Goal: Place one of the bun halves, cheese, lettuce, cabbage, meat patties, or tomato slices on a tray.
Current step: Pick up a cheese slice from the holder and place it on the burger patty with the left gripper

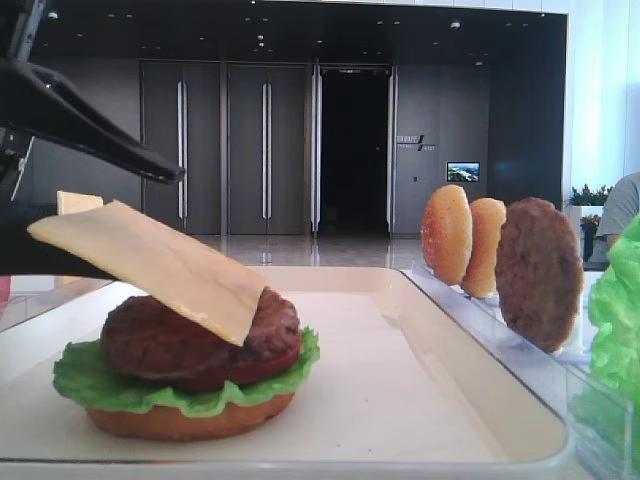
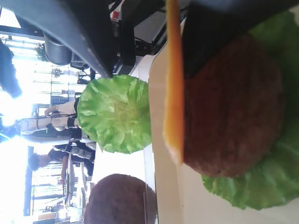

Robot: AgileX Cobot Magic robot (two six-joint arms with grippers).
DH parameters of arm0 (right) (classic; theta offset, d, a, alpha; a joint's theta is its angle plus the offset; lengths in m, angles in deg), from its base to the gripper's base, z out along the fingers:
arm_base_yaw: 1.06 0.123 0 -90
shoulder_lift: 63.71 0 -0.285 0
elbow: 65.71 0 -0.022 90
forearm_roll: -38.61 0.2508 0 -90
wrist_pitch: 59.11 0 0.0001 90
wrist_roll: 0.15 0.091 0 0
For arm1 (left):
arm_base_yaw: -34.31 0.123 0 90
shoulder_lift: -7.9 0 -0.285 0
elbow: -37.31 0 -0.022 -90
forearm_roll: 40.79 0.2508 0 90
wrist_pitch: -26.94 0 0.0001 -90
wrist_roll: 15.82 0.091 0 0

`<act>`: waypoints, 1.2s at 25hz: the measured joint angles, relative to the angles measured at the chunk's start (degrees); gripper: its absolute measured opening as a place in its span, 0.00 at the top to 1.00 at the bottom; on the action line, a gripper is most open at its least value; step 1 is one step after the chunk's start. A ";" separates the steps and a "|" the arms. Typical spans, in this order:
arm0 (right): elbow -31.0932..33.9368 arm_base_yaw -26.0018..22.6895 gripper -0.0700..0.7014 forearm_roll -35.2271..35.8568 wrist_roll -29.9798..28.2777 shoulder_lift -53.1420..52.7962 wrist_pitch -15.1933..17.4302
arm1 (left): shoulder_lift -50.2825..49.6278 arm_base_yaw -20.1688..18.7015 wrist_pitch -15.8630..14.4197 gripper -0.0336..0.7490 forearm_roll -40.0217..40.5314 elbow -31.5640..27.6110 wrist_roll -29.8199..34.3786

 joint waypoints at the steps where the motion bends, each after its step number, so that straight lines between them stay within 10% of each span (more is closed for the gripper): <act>1: 0.00 0.00 0.53 0.00 0.00 0.00 0.00 | 0.00 0.00 0.00 0.44 0.00 0.00 -0.38; 10: 0.00 0.00 0.53 0.00 0.00 0.00 0.00 | 0.00 0.00 0.00 0.30 2.48 2.61 -6.25; 30: 0.00 0.00 0.53 0.00 0.00 0.00 0.00 | 4.29 0.00 6.77 0.31 35.99 19.26 -43.78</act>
